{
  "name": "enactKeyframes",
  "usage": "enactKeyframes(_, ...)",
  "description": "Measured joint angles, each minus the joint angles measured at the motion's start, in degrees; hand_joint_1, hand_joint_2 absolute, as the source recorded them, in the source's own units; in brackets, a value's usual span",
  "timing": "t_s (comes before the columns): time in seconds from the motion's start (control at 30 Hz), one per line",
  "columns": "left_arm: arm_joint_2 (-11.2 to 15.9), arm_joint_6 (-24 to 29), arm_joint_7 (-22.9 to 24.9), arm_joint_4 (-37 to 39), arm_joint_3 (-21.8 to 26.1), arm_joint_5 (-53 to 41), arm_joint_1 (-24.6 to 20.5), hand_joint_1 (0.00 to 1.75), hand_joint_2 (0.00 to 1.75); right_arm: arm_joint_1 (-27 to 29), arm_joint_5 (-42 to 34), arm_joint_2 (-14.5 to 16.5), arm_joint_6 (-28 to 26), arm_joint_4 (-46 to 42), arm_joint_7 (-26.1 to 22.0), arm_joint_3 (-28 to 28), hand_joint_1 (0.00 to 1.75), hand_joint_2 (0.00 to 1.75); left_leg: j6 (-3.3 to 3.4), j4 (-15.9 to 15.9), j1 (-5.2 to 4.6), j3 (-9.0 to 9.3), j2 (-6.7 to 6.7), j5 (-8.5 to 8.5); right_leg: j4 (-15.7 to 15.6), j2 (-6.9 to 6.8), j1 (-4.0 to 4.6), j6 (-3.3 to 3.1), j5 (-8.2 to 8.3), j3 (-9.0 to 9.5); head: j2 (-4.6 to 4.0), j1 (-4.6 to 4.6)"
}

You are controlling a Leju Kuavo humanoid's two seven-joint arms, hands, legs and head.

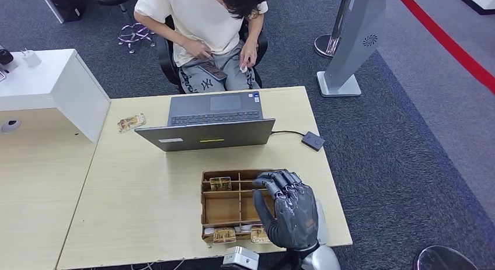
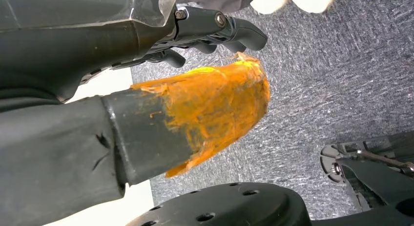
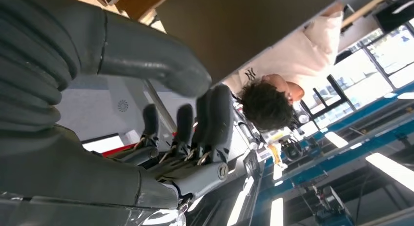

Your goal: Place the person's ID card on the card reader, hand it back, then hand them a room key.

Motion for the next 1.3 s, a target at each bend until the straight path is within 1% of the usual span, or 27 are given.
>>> enactKeyframes(0.07,0.0,0.0,-0.1,0.0,0.0,0.0,0.0,0.00,0.00,-0.5,0.8,-0.5,0.0,1.4,1.4,0.6,1.56,1.75,0.00,0.0,0.00,0.00,0.00,0.00,0.0,0.00,0.00,0.00,0.00,0.00,0.00,0.00)
enactKeyframes(0.13,0.1,0.0,-0.2,0.0,0.0,0.0,0.0,0.00,0.00,-1.0,1.4,-1.0,0.0,2.8,2.6,1.4,1.35,1.75,0.00,0.0,0.00,0.00,0.00,0.00,0.0,0.00,0.00,0.00,0.00,0.00,0.00,0.00)
enactKeyframes(0.17,0.2,0.0,-0.3,0.0,0.0,0.0,0.0,0.00,0.00,-1.3,1.7,-1.3,0.0,3.5,3.2,1.8,1.10,1.75,0.00,0.0,0.00,0.00,0.00,0.00,0.0,0.00,0.00,0.00,0.00,0.00,0.00,0.00)
enactKeyframes(0.2,0.2,0.0,-0.4,0.0,0.0,0.0,0.0,0.00,0.00,-1.6,2.1,-1.6,0.0,4.3,4.0,2.2,0.91,1.75,0.00,0.0,0.00,0.00,0.00,0.00,0.0,0.00,0.00,0.00,0.00,0.00,0.00,0.00)
enactKeyframes(0.27,0.3,0.0,-0.5,0.0,0.0,0.0,0.0,0.00,0.00,-2.2,2.9,-2.2,0.0,5.7,5.5,3.2,0.66,1.75,0.00,0.0,0.00,0.00,0.00,0.00,0.0,0.00,0.00,0.00,0.00,0.00,0.00,0.00)
enactKeyframes(0.3,0.3,0.0,-0.5,0.0,0.0,0.0,0.0,0.00,0.00,-2.5,3.2,-2.4,0.0,6.3,6.0,3.6,0.71,1.75,0.00,0.0,0.00,0.00,0.00,0.00,0.0,0.00,0.00,0.00,0.00,0.00,0.00,0.00)
enactKeyframes(0.37,0.3,0.0,-0.6,0.0,0.0,-0.1,0.0,0.00,0.00,-3.0,3.5,-2.9,0.0,7.5,6.8,4.5,0.75,1.75,0.00,0.0,0.00,0.00,0.00,0.00,0.0,0.00,0.00,0.00,0.00,0.00,0.00,0.00)
enactKeyframes(0.43,0.3,0.0,-0.6,0.0,0.0,-0.1,0.0,0.00,0.00,-3.5,3.8,-3.3,0.0,8.4,7.4,5.1,0.95,1.75,0.00,0.0,0.00,0.00,0.00,0.00,0.0,0.00,0.00,0.00,0.00,0.00,0.00,0.00)
enactKeyframes(0.5,0.3,0.0,-0.6,0.0,0.0,-0.2,0.0,0.00,0.00,-3.9,4.2,-3.5,0.0,9.2,8.0,5.6,1.21,1.75,0.00,0.0,0.00,0.00,0.00,0.00,0.0,0.00,0.00,0.00,0.00,0.00,0.00,0.00)
enactKeyframes(0.53,0.3,0.0,-0.6,0.0,0.0,-0.2,0.0,0.00,0.00,-4.1,4.4,-3.6,0.0,9.6,8.3,5.9,1.23,1.75,0.00,0.0,0.00,0.00,0.00,0.00,0.0,0.00,0.00,0.00,0.00,0.00,0.00,0.00)
enactKeyframes(0.57,0.3,0.0,-0.6,0.0,0.0,-0.2,0.0,0.00,0.00,-4.3,4.6,-3.8,0.0,10.0,8.6,6.1,1.19,1.75,0.00,0.0,0.00,0.00,0.00,0.00,0.0,0.00,0.00,0.00,0.00,0.00,0.00,0.00)
enactKeyframes(0.6,0.3,0.0,-0.6,0.0,0.0,-0.2,0.0,0.00,0.00,-4.5,4.7,-3.9,-0.1,10.3,8.8,6.3,1.04,1.75,0.00,0.0,0.00,0.00,0.00,0.00,0.0,0.00,0.00,0.00,0.00,-0.01,0.00,0.00)
enactKeyframes(0.63,0.3,0.0,-0.6,0.0,0.0,-0.2,0.0,0.00,0.00,-4.6,4.7,-4.0,-0.1,10.6,8.9,6.4,0.93,1.75,0.00,0.0,0.00,0.00,0.00,0.00,0.0,0.00,0.00,0.00,0.00,-0.01,0.00,0.00)
enactKeyframes(0.67,0.3,0.0,-0.6,0.0,0.0,-0.2,0.0,0.00,0.00,-4.7,4.7,-4.0,-0.1,10.9,9.0,6.5,0.85,1.75,0.00,0.0,0.00,0.00,0.00,0.00,0.0,0.00,0.00,0.00,0.00,0.00,0.00,-0.01)
enactKeyframes(0.7,0.3,0.0,-0.6,0.0,0.0,-0.2,0.0,0.00,0.00,-4.8,4.8,-4.1,-0.1,11.1,9.0,6.6,0.82,1.75,0.00,0.0,0.00,0.00,0.00,0.00,0.0,0.00,0.00,0.00,0.00,0.00,0.00,-0.01)
enactKeyframes(0.77,0.3,0.0,-0.6,0.0,0.0,-0.2,0.0,0.00,0.00,-4.9,4.9,-4.1,-0.1,11.5,9.0,6.6,0.91,1.75,0.00,0.0,0.00,0.00,0.00,0.00,0.0,0.00,0.00,0.00,0.00,0.00,0.00,-0.01)
enactKeyframes(0.97,0.3,0.0,-0.6,0.0,0.0,-0.2,0.0,0.00,0.00,-5.2,5.2,-4.1,-0.1,12.6,8.8,6.6,0.90,1.75,0.00,0.0,0.00,0.00,0.00,0.00,0.0,0.00,0.00,0.00,0.00,0.00,0.00,0.00)
enactKeyframes(1.13,0.4,-0.2,-0.7,0.0,0.0,-0.2,0.0,0.00,0.00,-5.3,5.6,-4.1,-0.1,13.1,8.3,6.6,1.00,1.75,0.00,0.0,0.00,0.00,0.00,0.00,0.0,0.00,0.00,0.00,0.00,0.00,0.00,-0.01)
enactKeyframes(1.27,0.5,-0.3,-0.7,0.0,0.0,-0.2,0.0,0.00,0.00,-5.3,5.7,-4.1,-0.1,13.4,8.3,6.5,0.96,1.75,0.00,0.0,0.00,0.00,0.00,0.00,0.0,0.00,0.00,0.00,0.00,0.00,0.00,0.00)
enactKeyframes(1.3,0.5,-0.3,-0.7,0.0,0.0,-0.2,0.0,0.00,0.00,-5.3,5.6,-4.1,-0.1,13.5,8.3,6.5,0.98,1.75,0.00,0.0,0.00,0.00,0.00,0.00,0.0,0.00,0.00,0.00,0.00,0.00,0.00,-0.01)
